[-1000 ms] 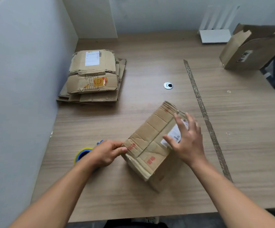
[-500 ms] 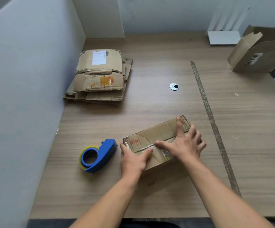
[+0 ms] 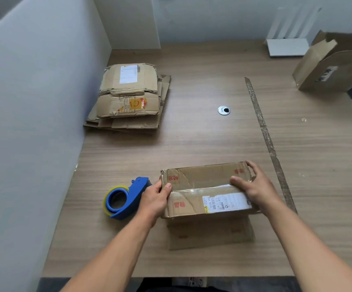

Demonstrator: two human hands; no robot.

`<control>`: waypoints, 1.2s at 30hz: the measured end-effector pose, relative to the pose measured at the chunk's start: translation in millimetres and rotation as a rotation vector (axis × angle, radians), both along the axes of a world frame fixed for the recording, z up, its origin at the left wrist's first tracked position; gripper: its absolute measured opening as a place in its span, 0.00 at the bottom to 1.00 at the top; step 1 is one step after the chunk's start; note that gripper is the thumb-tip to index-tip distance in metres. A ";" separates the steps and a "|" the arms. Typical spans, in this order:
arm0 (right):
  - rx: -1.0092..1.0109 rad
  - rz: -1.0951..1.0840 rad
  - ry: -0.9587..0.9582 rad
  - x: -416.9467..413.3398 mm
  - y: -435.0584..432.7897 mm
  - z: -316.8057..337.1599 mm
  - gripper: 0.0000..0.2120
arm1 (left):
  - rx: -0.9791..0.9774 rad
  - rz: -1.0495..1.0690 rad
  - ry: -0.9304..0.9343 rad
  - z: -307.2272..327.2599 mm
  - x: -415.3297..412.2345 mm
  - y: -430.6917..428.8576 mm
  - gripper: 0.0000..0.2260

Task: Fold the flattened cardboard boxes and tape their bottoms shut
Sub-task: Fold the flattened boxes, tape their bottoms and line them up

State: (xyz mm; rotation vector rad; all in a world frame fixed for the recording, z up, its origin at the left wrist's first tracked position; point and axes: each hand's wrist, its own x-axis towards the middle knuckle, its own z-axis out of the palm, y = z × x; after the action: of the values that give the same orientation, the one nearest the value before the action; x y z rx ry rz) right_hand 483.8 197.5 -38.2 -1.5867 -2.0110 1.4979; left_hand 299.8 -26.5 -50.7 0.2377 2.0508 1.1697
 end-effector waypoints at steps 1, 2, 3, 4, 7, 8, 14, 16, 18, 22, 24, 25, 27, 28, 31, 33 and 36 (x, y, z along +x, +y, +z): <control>-0.083 -0.061 0.107 5.4 -1.2 -3.9 0.33 | 0.029 -0.009 -0.054 1.3 -3.5 0.1 0.08; -0.153 -0.116 0.198 9.1 -2.6 -7.0 0.30 | 0.041 -0.024 -0.091 3.7 -6.3 0.0 0.09; -0.204 -0.159 0.263 11.5 -3.4 -9.1 0.28 | 0.053 -0.035 -0.113 5.1 -8.4 0.2 0.09; -0.248 -0.199 0.306 12.4 -3.6 -10.1 0.27 | 0.052 -0.045 -0.121 6.4 -9.7 0.1 0.10; -0.363 -0.277 0.400 15.8 -1.9 -8.0 0.22 | 0.009 -0.090 -0.064 3.6 -9.7 0.5 0.12; -0.392 -0.274 0.415 18.4 -1.3 -6.3 0.21 | -0.019 -0.107 -0.021 1.8 -8.8 1.1 0.13; -0.198 -0.078 0.222 37.0 -22.6 -9.6 0.28 | -0.047 -0.171 0.066 -4.2 -3.3 1.9 0.26; -0.024 -0.106 0.137 35.0 -28.0 -11.3 0.27 | -0.055 -0.191 0.095 -6.7 -1.9 -0.4 0.27; 0.119 -0.149 0.074 31.0 -33.9 -8.4 0.24 | -0.052 -0.185 0.127 -6.6 0.4 -1.3 0.24; 0.175 -0.183 0.057 29.9 -37.9 -4.7 0.22 | -0.059 -0.160 0.123 -5.1 3.9 -2.9 0.28; 0.137 -0.134 -0.009 30.4 -36.5 0.3 0.27 | -0.090 -0.168 0.144 -5.1 3.8 -3.9 0.35; 0.115 -0.082 -0.087 29.3 -37.0 3.8 0.34 | -0.117 -0.167 0.166 -2.4 4.6 -2.1 0.36; 0.051 0.024 -0.296 23.3 -43.2 12.0 0.51 | -0.192 -0.169 0.241 6.3 7.6 5.3 0.31; 0.039 0.049 -0.393 19.2 -46.7 15.7 0.56 | -0.244 -0.167 0.292 11.1 9.8 9.9 0.27; 0.104 0.074 -0.569 7.9 -56.3 26.7 0.61 | -0.371 -0.164 0.395 18.5 17.9 22.7 0.37; 0.139 0.059 -0.583 -0.6 -60.4 28.0 0.66 | -0.443 -0.199 0.424 20.9 28.0 29.6 0.51; 0.157 -0.039 -0.562 -15.1 -66.3 25.8 0.64 | -0.524 -0.215 0.473 22.0 39.1 38.0 0.58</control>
State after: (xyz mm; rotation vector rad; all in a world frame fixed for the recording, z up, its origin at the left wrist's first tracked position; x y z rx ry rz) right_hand 468.8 131.2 -12.4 -2.1323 -2.2731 0.9111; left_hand 339.0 11.5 -28.7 0.4949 2.5806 0.4388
